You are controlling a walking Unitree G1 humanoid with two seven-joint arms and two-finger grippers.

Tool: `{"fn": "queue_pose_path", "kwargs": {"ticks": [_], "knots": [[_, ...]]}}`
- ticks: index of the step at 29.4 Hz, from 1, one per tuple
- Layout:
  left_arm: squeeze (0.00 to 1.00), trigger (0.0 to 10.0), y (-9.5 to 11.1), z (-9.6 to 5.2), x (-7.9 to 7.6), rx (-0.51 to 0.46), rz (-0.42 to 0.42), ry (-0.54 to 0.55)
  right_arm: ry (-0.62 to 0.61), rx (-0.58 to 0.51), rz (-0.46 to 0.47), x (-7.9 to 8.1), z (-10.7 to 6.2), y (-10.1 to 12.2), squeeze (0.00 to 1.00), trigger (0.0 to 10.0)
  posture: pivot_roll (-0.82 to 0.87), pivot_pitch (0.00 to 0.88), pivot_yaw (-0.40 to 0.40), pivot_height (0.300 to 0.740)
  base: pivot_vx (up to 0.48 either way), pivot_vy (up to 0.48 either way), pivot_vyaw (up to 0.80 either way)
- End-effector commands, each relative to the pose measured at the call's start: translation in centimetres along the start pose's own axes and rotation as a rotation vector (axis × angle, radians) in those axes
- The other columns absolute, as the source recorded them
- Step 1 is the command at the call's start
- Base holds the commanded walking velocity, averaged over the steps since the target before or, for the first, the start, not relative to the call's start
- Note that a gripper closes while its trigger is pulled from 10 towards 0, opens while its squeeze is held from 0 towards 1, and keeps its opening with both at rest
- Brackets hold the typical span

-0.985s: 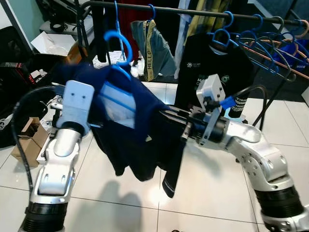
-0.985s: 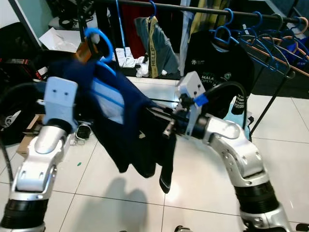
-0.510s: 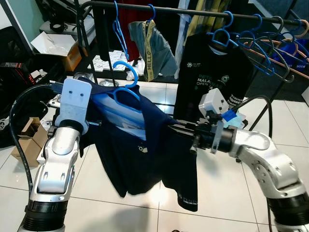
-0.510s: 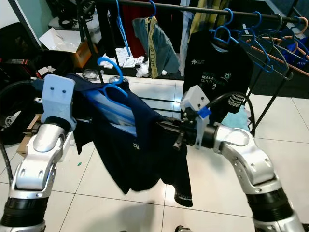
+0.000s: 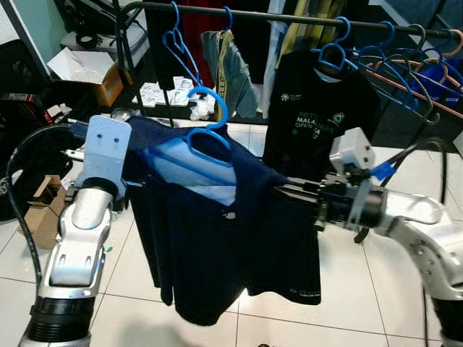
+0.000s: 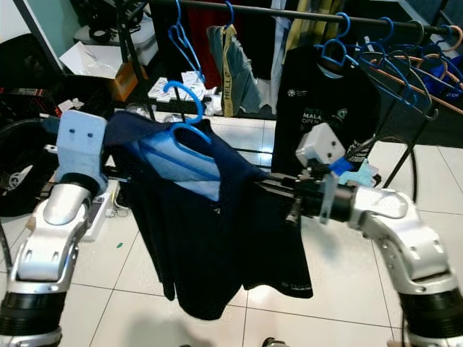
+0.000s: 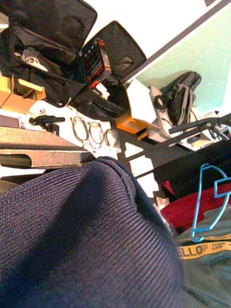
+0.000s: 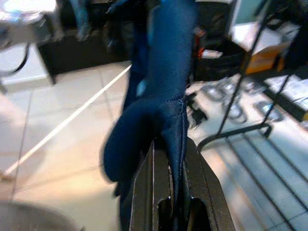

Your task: Hang hanger

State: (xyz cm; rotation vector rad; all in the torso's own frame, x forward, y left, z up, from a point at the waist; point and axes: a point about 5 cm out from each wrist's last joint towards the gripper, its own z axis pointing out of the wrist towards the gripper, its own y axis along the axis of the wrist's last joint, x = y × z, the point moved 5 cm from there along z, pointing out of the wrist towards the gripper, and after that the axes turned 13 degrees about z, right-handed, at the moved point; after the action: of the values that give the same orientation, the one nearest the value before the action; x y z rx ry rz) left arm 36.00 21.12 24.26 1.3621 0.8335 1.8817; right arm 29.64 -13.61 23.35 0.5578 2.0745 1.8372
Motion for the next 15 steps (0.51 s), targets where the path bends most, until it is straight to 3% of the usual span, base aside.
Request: {"fn": "queue_pose_path", "kwargs": {"ticks": [1, 6, 11, 15], "knots": [[0.0, 0.0, 0.1, 0.3, 1.7, -0.011, 0.042, 0.057, 0.021, 0.01, -0.008, 0.6, -0.2, 0.1, 0.0, 0.0, -0.07, 0.155, 0.035, 0.74, 0.0, 0.0, 0.0], [0.0, 0.0, -0.3, 0.4, 2.9, -0.002, 0.068, 0.089, -0.056, 0.086, -0.02, -0.7, -0.5, -1.3, 0.0, 0.0, -0.07, 0.156, 0.034, 0.74, 0.0, 0.0, 0.0], [0.0, 0.0, -0.4, 0.4, 2.9, 0.0, 0.061, 0.093, -0.022, 0.107, -0.023, -0.1, -0.3, -1.7, 0.0, 0.0, -0.07, 0.156, 0.032, 0.74, 0.0, 0.0, 0.0], [0.0, 0.0, -0.4, 0.3, 2.7, 0.0, 0.057, 0.088, 0.012, 0.063, -0.021, 0.5, -0.3, -0.9, 0.0, 0.0, -0.07, 0.156, 0.033, 0.74, 0.0, 0.0, 0.0]]}}
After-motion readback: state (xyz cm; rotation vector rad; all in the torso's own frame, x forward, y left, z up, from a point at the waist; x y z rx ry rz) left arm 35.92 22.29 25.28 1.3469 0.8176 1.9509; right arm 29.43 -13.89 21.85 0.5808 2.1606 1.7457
